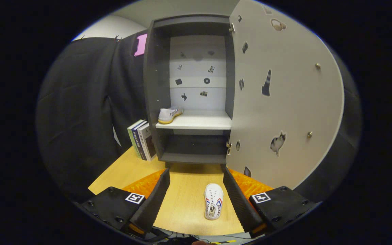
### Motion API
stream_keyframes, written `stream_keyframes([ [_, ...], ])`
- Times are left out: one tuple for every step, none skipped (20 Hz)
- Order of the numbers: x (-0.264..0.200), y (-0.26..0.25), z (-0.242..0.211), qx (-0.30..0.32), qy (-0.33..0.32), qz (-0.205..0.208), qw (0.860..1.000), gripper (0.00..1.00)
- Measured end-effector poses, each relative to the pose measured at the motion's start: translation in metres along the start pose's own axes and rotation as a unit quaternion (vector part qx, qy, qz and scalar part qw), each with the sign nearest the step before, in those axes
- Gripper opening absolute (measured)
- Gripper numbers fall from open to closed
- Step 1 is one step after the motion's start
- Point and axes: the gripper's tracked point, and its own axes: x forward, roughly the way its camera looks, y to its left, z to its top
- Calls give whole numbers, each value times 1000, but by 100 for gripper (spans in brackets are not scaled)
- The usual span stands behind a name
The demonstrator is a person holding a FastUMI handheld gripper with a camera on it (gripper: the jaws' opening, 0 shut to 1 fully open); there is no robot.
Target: Open the shoe cabinet door, grab the shoes and put them into the shoe cabinet, then close the shoe cabinet door.
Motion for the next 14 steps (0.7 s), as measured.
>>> stream_keyframes([
  [14, -1, -13, 6, 20, 1, 1000, 98],
  [30, -2, -24, 9, 33, 2, 999, 98],
  [45, -4, -36, 9, 49, 0, 999, 98],
  [62, -6, -49, 8, 63, 0, 998, 98],
  [78, -7, -63, 4, 80, -2, 997, 98],
  [92, -11, -79, -3, 100, -4, 995, 98],
  [108, -16, -95, -13, 121, -11, 993, 98],
  [120, -21, -112, -23, 140, -12, 990, 98],
  [133, -23, -126, -29, 154, -13, 988, 98],
  [144, -26, -142, -30, 171, -14, 985, 98],
  [153, -29, -157, -28, 186, -13, 982, 98],
  [161, -30, -172, -26, 204, -9, 979, 98],
  [169, -32, -187, -25, 218, -6, 976, 98],
  [176, -36, -201, -28, 231, -5, 973, 98],
])
